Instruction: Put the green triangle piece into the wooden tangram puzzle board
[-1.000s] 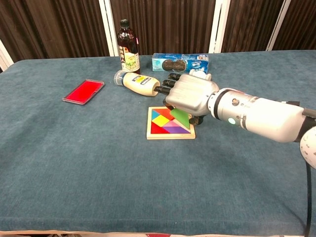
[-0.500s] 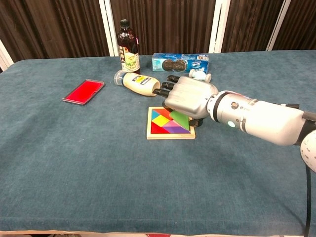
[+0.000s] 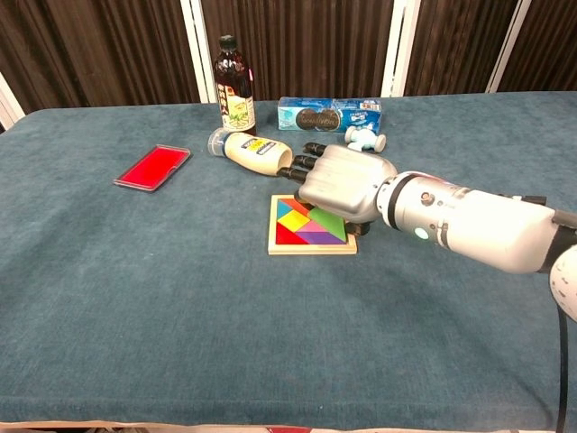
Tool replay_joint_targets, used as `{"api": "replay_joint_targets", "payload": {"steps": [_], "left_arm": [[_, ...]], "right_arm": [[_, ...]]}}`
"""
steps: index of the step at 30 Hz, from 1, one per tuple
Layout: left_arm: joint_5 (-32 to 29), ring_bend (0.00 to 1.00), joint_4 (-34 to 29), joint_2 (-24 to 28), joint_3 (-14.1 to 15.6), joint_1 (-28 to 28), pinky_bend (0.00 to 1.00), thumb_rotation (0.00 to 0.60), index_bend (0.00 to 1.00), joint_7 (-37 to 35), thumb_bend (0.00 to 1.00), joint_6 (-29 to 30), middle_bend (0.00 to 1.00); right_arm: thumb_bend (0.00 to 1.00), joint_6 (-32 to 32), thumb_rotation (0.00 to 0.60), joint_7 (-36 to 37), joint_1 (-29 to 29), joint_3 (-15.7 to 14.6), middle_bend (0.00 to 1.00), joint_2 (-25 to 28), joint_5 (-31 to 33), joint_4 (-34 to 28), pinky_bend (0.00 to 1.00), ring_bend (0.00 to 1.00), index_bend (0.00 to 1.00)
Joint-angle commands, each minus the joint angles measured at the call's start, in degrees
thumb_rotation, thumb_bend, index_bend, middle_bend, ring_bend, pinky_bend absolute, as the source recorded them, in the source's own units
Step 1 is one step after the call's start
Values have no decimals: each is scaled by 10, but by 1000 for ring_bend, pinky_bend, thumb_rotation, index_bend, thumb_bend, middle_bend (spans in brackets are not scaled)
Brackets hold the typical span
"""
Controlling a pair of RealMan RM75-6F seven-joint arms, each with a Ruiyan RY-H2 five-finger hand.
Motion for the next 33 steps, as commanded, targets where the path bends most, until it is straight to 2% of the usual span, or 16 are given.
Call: {"api": "replay_joint_targets", "payload": {"steps": [1, 22, 33], "left_arm": [[0, 0, 1, 0, 0, 0, 29, 600, 0, -1, 463, 0, 0], [-2, 0, 0, 0, -1, -1, 29, 600, 0, -1, 460, -2, 0], [-3, 0, 0, 0, -1, -2, 34, 600, 0, -5, 462, -5, 0]], "right_arm": [[452, 2, 600, -4, -1, -1, 0, 1, 0, -3, 0, 0, 567], [452, 4, 600, -25, -3, -2, 0, 7, 14, -17, 0, 0, 493], [452, 5, 600, -32, -3, -2, 0, 12, 21, -22, 0, 0, 407]]}}
